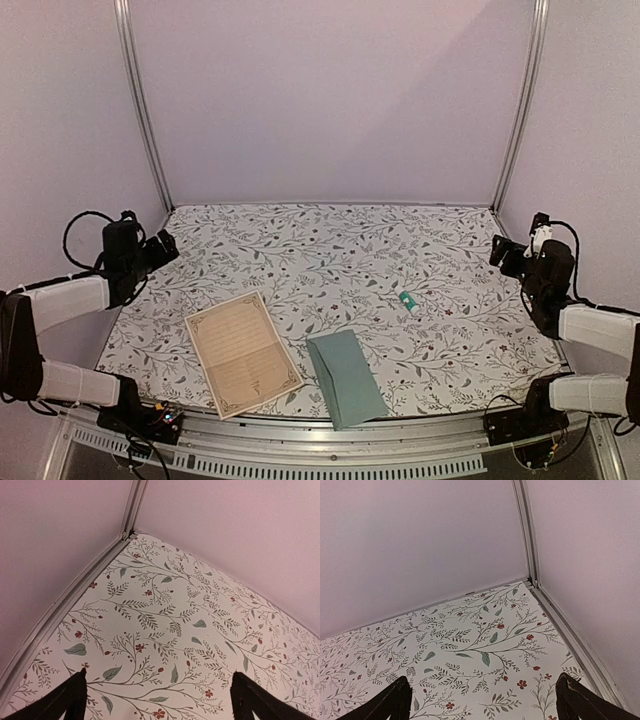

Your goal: Place the letter into the envelope and seal it

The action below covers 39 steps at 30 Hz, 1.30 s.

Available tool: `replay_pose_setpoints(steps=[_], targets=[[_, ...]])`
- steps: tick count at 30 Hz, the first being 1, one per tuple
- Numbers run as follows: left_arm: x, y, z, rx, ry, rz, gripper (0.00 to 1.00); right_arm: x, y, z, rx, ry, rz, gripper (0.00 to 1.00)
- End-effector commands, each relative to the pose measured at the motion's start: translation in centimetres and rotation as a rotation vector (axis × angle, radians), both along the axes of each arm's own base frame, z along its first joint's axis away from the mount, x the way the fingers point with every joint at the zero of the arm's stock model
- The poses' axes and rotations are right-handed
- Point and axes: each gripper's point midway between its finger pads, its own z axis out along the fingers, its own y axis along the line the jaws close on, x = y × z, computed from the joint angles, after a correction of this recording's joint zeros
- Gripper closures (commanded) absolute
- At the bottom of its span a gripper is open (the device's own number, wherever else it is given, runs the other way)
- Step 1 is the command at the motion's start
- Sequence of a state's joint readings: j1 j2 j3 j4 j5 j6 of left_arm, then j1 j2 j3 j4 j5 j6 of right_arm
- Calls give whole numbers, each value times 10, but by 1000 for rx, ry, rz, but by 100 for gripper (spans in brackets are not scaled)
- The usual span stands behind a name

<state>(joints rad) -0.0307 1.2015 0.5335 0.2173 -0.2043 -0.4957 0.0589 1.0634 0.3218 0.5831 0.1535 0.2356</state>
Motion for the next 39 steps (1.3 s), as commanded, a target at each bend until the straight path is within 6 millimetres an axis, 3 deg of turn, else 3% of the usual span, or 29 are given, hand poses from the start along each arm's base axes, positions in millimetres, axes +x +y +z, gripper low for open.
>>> replay_pose_setpoints(steps=[1,7,19,26,34,39], targets=[[-1,-20,6,-11,-23,-69,0,8,1,15,10,-13,-1,1],[-9,-45,8,-35,-38,-161,0,9,16,20,25,-1,84,1],[-28,-132,11,-17,-48,-419,0,4,44,34,64,180,239,1],[-35,-165,20,-5,-47,-502,1,-10,60,38,105,262,320,1],[-58,-193,18,-10,27,-573,5,-37,99,34,198,320,480,1],[-78,-198,17,-5,75,-591,3,-62,149,34,255,341,620,1]])
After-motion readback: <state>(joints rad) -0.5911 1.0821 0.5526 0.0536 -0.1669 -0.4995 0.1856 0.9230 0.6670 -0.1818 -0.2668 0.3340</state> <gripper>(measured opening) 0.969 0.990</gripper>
